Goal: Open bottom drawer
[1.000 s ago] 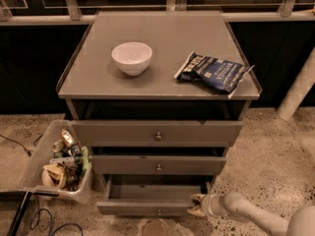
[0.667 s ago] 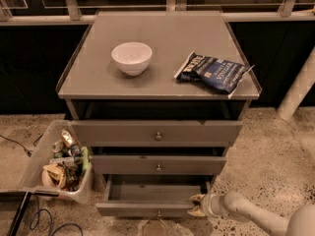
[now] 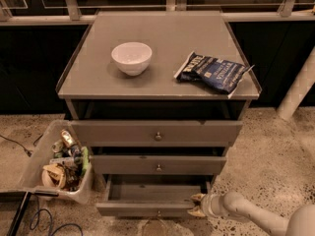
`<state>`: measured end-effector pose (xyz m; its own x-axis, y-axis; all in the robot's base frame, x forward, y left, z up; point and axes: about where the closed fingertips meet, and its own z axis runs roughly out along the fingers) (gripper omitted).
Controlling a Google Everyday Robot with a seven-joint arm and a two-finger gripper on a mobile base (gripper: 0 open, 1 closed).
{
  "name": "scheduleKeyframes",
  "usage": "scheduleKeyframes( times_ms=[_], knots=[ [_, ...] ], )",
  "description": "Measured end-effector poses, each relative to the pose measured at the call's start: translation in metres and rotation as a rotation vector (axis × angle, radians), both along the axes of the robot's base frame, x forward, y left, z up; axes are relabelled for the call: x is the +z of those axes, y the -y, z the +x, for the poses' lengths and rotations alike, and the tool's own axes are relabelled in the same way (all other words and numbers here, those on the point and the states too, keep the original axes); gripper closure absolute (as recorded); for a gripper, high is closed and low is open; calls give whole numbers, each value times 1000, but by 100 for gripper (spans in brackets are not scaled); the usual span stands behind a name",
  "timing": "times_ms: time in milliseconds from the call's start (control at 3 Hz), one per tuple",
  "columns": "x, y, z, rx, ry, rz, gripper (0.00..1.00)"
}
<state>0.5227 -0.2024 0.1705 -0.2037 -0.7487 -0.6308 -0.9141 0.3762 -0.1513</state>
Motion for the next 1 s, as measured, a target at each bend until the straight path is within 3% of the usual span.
scheduleKeyframes(
  times_ms=[333,1000],
  knots=[
    [0,0,0,0,0,0,29],
    [-7,12,-31,5,-48,14,76]
  ],
)
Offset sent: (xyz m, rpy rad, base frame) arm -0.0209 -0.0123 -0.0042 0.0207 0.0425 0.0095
